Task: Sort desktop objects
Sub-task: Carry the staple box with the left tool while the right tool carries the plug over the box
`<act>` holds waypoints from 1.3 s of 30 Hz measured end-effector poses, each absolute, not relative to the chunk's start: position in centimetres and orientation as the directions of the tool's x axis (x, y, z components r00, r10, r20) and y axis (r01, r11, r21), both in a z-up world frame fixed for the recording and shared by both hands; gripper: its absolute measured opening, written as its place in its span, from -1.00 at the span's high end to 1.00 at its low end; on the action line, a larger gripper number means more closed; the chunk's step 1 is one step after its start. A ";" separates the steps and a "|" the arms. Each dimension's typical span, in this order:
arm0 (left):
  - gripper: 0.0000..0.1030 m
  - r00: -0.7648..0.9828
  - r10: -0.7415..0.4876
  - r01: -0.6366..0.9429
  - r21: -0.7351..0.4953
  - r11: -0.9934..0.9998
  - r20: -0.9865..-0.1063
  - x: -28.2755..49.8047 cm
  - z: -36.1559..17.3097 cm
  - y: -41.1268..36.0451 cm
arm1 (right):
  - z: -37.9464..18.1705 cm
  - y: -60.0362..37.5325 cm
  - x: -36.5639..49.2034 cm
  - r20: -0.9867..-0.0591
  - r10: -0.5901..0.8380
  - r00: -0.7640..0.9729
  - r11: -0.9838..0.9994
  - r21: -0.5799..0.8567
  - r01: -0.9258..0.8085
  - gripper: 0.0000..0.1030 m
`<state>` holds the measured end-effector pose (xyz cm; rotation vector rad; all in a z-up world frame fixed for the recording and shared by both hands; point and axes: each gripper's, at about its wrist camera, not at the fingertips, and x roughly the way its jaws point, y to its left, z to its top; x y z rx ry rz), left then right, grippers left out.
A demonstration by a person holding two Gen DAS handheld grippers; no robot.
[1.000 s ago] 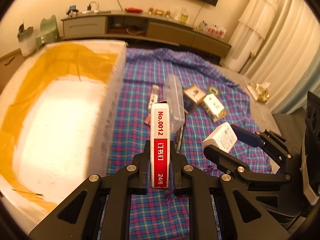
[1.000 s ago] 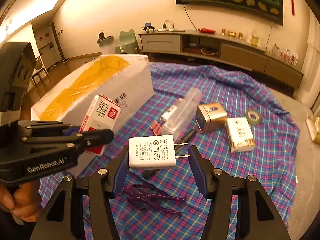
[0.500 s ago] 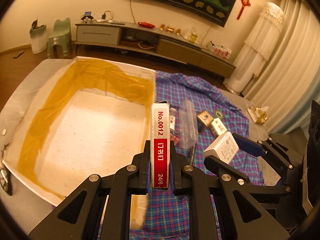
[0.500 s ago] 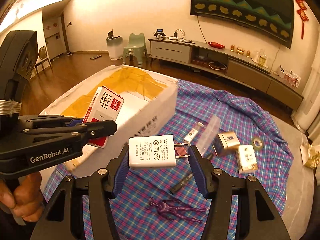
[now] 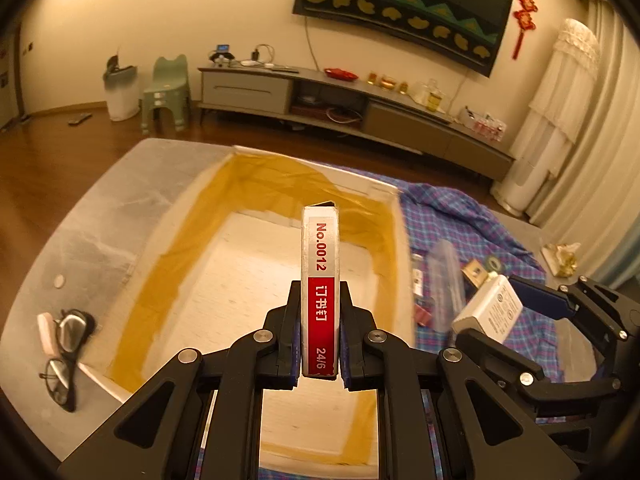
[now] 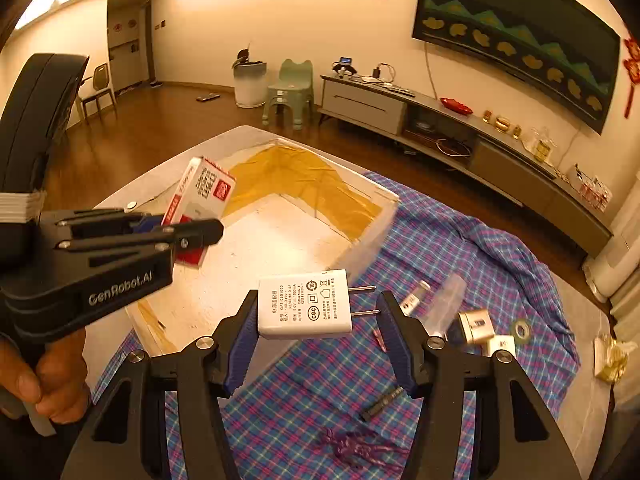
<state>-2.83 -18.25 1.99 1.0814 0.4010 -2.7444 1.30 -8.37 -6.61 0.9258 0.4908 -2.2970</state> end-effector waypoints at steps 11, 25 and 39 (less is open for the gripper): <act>0.71 -0.700 -0.146 0.333 -0.138 -0.933 -0.698 -3.5 0.9 -22.3 | -7.1 -13.4 -0.6 -0.754 -0.383 -0.533 -0.688 -0.151 0.710 -0.14; 0.71 -0.600 -0.201 0.383 -0.057 -0.922 -0.774 -5.2 -1.6 -24.1 | -10.9 -17.8 -5.5 -0.830 -0.304 -0.467 -0.633 -0.191 0.750 -0.14; 0.71 -0.527 -0.198 0.386 -0.026 -0.922 -0.826 -6.1 -3.4 -24.6 | -14.9 -21.5 -9.1 -0.893 -0.175 -0.414 -0.589 -0.242 0.771 -0.14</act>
